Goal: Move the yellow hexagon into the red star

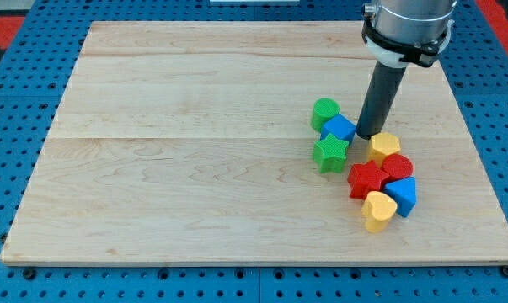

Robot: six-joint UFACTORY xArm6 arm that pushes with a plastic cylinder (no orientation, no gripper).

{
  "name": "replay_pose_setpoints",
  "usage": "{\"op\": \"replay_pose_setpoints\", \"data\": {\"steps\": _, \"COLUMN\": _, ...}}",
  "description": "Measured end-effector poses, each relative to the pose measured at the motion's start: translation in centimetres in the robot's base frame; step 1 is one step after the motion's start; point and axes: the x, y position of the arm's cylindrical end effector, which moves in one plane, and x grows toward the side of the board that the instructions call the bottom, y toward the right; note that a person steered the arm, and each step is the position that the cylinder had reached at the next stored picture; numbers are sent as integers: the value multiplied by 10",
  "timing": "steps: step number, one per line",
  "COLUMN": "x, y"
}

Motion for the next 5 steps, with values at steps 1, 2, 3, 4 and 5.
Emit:
{"op": "replay_pose_setpoints", "data": {"steps": 1, "x": -43, "y": 19}}
{"op": "replay_pose_setpoints", "data": {"steps": 2, "x": -10, "y": 37}}
{"op": "replay_pose_setpoints", "data": {"steps": 3, "x": 26, "y": 26}}
{"op": "replay_pose_setpoints", "data": {"steps": 4, "x": 23, "y": 26}}
{"op": "replay_pose_setpoints", "data": {"steps": 5, "x": -57, "y": 58}}
